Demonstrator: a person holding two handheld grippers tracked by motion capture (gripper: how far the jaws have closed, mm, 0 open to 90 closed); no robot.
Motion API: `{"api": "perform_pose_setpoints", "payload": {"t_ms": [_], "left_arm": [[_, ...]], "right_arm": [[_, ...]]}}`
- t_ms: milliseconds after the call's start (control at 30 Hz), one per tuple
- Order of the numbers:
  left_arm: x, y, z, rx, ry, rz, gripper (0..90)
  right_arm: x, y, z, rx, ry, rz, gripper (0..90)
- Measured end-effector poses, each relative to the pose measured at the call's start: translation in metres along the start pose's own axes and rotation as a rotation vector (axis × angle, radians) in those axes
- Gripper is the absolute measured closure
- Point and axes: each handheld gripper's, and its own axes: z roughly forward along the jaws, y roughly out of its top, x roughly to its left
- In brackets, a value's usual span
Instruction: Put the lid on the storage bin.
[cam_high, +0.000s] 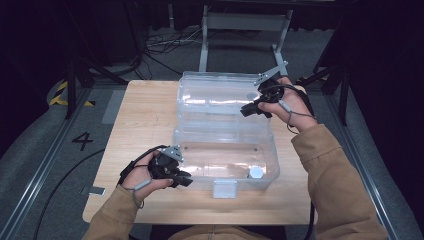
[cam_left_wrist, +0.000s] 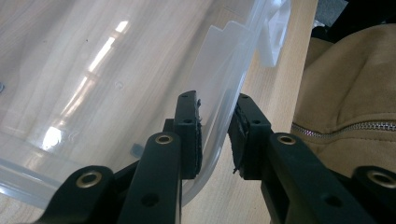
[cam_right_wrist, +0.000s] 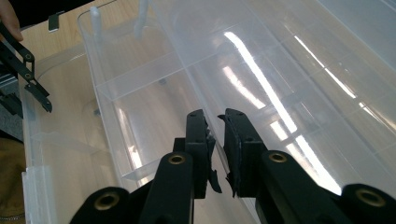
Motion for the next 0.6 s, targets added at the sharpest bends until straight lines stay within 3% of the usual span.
{"api": "perform_pose_setpoints", "payload": {"t_ms": [233, 600], "left_arm": [[-0.001, 0.000, 0.000, -0.002, 0.004, -0.002, 74.1], [-0.001, 0.000, 0.000, -0.003, 0.004, -0.002, 74.1]], "right_arm": [[0.004, -0.002, -0.003, -0.011, 0.018, 0.000, 81.7], [0.022, -0.006, -0.012, -0.008, 0.033, -0.029, 82.5]]}}
